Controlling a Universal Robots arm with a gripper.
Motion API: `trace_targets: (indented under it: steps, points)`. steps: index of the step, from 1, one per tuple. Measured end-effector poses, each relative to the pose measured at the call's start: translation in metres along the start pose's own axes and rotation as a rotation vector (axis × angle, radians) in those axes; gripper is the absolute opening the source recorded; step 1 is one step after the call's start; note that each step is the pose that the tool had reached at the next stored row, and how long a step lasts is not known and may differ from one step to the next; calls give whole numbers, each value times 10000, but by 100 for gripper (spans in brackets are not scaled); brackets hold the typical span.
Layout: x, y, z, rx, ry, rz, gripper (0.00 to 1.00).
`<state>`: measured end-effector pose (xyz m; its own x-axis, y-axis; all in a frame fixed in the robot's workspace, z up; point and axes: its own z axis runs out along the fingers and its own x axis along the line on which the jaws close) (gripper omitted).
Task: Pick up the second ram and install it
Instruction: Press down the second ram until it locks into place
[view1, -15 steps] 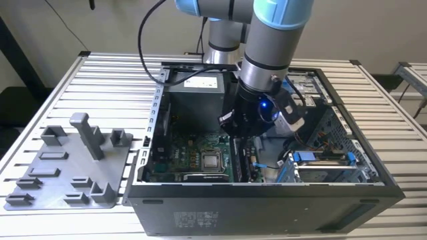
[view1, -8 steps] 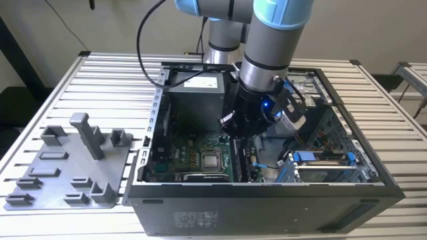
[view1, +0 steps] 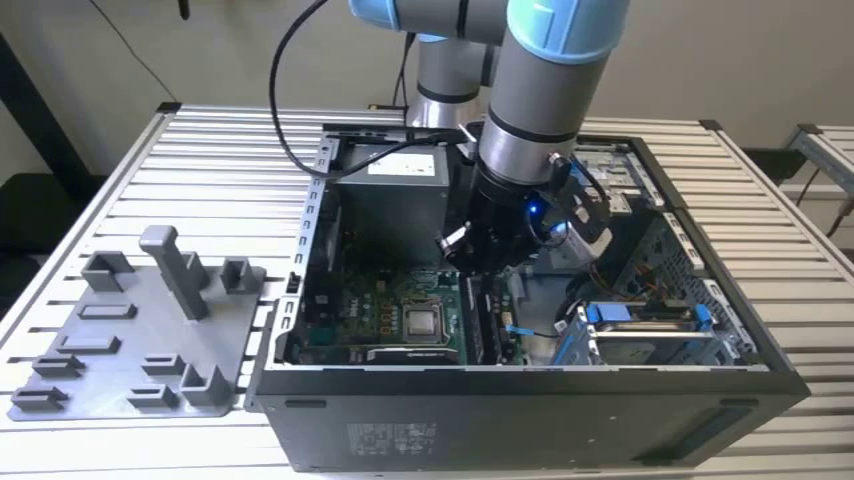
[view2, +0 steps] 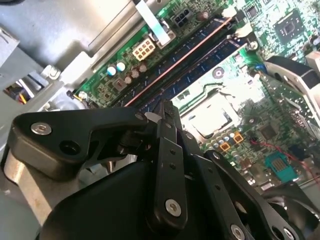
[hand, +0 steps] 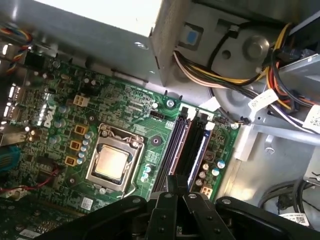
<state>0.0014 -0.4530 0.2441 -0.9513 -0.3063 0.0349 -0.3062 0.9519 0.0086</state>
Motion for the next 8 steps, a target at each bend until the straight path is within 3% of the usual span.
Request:
trace_targets:
  steps: [8]
  points:
    - [12,4,1,43,11,-1219,11]
